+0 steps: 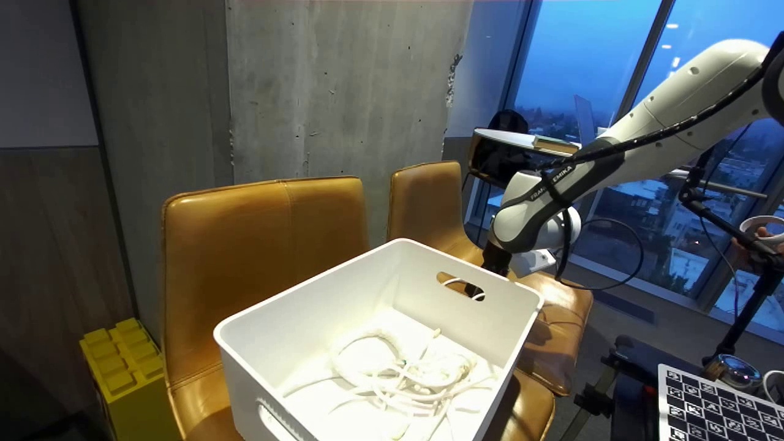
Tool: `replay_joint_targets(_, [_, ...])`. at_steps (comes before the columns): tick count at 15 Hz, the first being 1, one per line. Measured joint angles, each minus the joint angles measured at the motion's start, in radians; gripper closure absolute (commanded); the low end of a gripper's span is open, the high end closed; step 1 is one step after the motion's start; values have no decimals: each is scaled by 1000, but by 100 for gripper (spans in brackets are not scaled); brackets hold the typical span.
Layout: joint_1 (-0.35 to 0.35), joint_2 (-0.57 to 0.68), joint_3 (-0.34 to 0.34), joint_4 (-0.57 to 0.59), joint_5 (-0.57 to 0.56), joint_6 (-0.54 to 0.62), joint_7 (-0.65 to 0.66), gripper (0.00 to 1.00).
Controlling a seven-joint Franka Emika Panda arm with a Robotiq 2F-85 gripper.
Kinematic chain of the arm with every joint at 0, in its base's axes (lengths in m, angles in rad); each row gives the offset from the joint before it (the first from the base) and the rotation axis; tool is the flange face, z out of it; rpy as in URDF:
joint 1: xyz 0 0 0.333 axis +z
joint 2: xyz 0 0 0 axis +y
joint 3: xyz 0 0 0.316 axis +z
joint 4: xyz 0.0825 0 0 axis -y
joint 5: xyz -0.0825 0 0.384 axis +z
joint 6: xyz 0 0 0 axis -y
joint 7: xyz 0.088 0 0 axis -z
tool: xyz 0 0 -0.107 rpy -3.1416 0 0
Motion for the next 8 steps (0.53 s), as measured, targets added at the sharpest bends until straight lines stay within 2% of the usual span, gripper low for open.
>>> replay_joint_targets(8, [168,-241,-3,-65,-55,-87,91,100])
